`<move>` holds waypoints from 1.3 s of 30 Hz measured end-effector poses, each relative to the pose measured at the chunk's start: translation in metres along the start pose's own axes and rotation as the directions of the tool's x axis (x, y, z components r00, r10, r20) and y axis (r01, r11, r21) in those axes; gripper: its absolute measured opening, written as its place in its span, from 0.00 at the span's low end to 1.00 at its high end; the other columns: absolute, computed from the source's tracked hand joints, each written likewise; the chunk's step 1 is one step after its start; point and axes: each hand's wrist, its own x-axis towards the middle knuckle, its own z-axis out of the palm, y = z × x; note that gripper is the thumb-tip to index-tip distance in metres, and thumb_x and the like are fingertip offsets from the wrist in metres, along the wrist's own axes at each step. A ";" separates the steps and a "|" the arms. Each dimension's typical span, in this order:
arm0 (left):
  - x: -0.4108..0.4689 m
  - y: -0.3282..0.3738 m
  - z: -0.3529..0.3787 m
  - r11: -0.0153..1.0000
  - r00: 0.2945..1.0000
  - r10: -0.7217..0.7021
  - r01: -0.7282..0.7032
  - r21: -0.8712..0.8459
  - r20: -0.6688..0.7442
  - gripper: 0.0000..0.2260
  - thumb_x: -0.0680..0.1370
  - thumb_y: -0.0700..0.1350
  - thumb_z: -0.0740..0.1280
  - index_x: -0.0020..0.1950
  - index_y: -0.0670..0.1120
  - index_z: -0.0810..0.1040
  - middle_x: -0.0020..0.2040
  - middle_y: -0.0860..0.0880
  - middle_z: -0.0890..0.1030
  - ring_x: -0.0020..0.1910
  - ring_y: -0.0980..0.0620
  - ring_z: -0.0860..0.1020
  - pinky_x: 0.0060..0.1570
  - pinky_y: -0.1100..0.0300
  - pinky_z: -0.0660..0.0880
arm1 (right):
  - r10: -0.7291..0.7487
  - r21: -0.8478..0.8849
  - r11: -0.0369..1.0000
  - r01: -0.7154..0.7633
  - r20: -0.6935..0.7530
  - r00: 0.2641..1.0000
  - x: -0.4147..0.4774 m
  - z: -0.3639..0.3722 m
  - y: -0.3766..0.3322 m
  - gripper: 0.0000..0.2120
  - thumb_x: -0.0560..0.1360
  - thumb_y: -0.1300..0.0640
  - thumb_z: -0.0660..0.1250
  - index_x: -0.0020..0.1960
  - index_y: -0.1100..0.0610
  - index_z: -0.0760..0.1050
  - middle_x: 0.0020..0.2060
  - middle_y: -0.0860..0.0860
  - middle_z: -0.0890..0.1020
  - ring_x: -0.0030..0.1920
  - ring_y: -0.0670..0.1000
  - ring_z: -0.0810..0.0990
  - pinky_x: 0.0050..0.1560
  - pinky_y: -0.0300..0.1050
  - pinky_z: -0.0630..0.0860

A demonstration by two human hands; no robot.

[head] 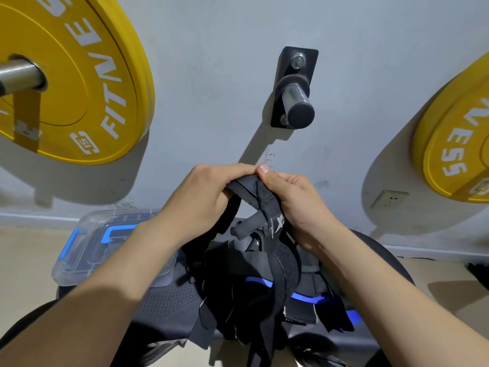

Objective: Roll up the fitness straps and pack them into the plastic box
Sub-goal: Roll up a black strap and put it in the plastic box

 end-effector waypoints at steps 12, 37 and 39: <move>0.004 -0.003 -0.005 0.947 0.948 -0.310 0.315 0.062 -0.075 0.15 0.78 0.35 0.66 0.49 0.51 0.89 0.37 0.54 0.86 0.38 0.50 0.81 0.43 0.54 0.78 | 0.158 0.016 0.987 -0.160 0.070 0.985 -0.001 -0.007 -0.004 0.25 0.82 0.44 0.71 0.61 0.67 0.84 0.54 0.66 0.87 0.52 0.65 0.87 0.56 0.56 0.84; -0.009 0.013 -0.003 0.358 0.588 -0.596 0.804 -0.474 0.547 0.14 0.85 0.51 0.60 0.54 0.43 0.81 0.46 0.42 0.87 0.42 0.42 0.86 0.45 0.51 0.83 | 0.031 -0.123 0.992 -0.043 -0.099 0.995 -0.009 -0.003 0.009 0.08 0.86 0.60 0.66 0.61 0.64 0.78 0.52 0.59 0.87 0.52 0.56 0.87 0.54 0.53 0.83; -0.009 0.015 0.002 0.430 0.670 -0.566 0.737 -0.521 0.480 0.17 0.86 0.53 0.65 0.60 0.41 0.84 0.51 0.37 0.88 0.46 0.42 0.85 0.48 0.46 0.80 | 0.051 -0.042 0.998 -0.053 -0.054 0.997 -0.006 0.001 0.009 0.09 0.87 0.60 0.65 0.60 0.65 0.80 0.54 0.60 0.87 0.54 0.57 0.88 0.57 0.51 0.84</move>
